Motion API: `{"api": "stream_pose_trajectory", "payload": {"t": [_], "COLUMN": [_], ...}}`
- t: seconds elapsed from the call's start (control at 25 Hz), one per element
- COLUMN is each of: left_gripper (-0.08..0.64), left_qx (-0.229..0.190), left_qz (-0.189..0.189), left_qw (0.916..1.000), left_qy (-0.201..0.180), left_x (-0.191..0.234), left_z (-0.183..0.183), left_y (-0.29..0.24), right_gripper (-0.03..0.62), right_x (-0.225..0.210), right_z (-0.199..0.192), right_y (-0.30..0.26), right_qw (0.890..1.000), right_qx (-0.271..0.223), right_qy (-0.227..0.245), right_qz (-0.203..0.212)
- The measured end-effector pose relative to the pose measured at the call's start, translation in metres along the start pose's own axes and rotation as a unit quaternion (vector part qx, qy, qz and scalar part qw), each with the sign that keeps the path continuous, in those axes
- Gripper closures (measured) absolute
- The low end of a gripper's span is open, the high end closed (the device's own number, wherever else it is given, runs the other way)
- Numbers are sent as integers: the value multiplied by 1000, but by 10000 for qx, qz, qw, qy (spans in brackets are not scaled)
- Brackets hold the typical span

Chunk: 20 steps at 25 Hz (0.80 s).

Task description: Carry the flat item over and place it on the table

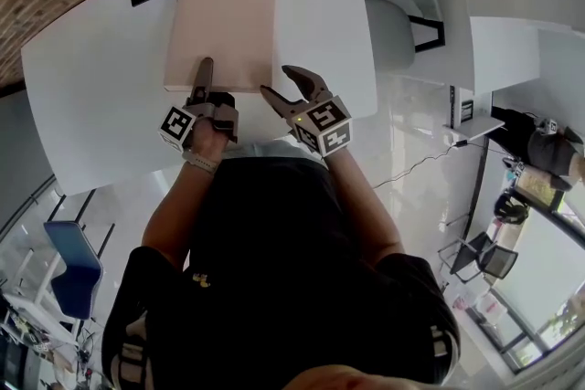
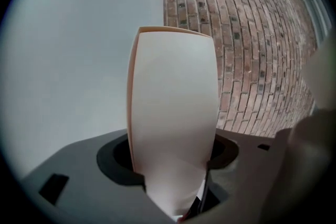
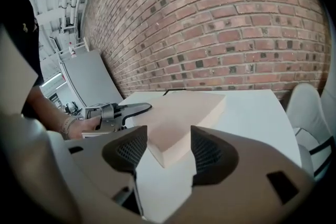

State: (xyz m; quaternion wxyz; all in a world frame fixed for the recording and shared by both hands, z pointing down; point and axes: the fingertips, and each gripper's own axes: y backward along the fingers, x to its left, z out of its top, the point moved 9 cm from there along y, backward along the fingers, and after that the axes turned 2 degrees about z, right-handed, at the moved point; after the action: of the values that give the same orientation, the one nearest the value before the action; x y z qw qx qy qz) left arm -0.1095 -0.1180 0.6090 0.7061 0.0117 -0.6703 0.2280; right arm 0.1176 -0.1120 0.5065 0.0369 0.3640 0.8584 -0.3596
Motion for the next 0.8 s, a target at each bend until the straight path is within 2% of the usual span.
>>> {"api": "stream_pose_trajectory", "payload": {"t": [0.16,0.28,0.48,0.8], "left_gripper": [278,278,275,270], "left_qx": [86,191,264,348], "left_qz": [66,66,4,-189], "left_qw": [9999,9998,9996,9991], "left_qy": [55,48,139,162], "left_x": [11,17,28,35], "left_z": [-6,-9,-12,-16], "left_y": [-5,-11,-14,-14], "right_gripper": [291,273,278,275], "right_x": [0,-2,-10,-10], "right_z": [-6,-14,-23,-38], "right_y": [-15,-24,-32,-37], "right_qw": [9994,9985,9977,9973], "right_qx": [328,531,615,595], "right_qy": [-19,19,99,137], "right_qz": [139,89,-278,-404]}}
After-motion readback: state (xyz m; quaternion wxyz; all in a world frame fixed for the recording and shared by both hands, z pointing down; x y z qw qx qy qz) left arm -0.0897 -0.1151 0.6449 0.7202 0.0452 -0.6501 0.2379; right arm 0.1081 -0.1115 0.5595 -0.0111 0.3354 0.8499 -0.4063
